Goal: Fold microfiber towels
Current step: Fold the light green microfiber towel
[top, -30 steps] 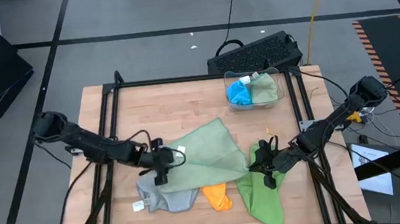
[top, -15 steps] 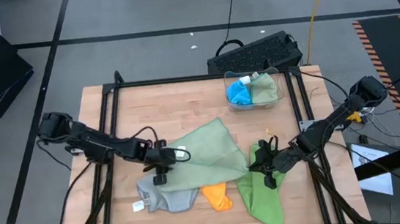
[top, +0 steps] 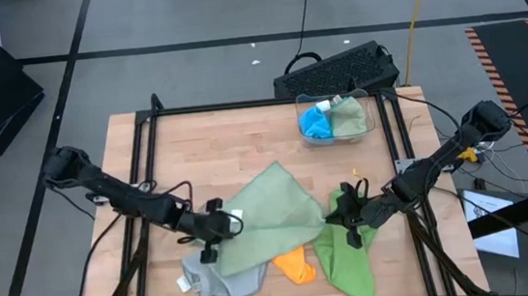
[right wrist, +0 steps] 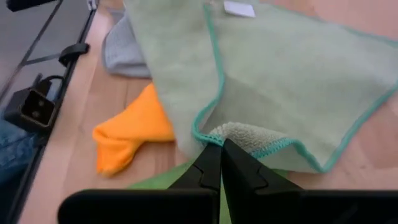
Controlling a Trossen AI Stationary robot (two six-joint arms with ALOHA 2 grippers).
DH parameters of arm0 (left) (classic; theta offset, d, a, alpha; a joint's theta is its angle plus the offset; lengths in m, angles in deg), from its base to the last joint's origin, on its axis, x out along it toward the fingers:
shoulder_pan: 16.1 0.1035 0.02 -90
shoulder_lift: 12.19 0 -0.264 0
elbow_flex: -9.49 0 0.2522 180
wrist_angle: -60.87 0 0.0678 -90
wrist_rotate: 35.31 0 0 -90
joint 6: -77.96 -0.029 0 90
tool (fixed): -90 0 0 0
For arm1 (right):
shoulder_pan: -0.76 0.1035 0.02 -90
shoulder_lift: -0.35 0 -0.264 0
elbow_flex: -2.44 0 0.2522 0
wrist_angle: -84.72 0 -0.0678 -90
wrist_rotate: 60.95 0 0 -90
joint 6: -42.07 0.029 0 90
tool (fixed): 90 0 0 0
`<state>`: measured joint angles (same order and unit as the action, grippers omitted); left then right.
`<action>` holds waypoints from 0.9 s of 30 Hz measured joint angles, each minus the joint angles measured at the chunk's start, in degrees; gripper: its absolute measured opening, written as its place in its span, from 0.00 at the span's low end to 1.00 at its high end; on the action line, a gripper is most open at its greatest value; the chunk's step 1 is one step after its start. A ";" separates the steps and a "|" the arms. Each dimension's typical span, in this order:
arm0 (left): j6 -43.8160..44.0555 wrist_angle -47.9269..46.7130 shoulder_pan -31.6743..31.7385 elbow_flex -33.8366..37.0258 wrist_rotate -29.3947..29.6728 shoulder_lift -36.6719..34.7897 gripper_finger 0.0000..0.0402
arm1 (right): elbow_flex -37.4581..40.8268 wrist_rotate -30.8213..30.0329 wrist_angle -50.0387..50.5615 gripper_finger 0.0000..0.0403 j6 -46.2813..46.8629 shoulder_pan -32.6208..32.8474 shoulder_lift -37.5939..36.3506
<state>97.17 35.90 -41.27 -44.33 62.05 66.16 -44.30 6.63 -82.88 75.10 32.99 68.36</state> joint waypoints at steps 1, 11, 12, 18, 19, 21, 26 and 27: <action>0.59 0.04 -0.15 -0.25 1.98 0.02 0.04 | 0.03 -0.06 -0.86 0.00 -0.67 -0.23 0.00; -4.67 13.69 -1.27 -0.39 -5.40 4.05 0.17 | -0.01 -0.91 -3.48 0.00 -1.35 -2.04 0.17; -4.44 14.40 -2.15 -0.50 -5.79 4.04 0.15 | 0.01 -1.86 -3.50 0.00 -1.39 -2.16 0.17; -1.18 14.49 -10.33 -0.52 -1.61 2.62 0.03 | -0.01 -4.43 -3.55 0.00 -2.27 -2.36 0.17; 1.11 13.86 -11.10 -0.48 1.18 2.60 0.04 | -0.01 -4.33 -3.55 0.00 -2.34 -2.36 0.17; 6.27 12.07 -11.33 -0.45 9.12 2.60 0.06 | -0.01 -2.74 -3.70 0.00 -2.28 -2.36 0.17; 10.53 5.83 -5.98 -0.41 13.26 5.21 0.17 | -0.01 -1.57 -3.76 0.00 -2.12 -2.36 0.17; 10.35 5.35 -4.14 -0.34 10.61 6.02 0.21 | -0.01 -1.57 -3.74 0.00 -2.06 -2.36 0.17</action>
<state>107.52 41.25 -45.42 -44.68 72.66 72.18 -44.31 5.06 -86.62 73.04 30.63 68.53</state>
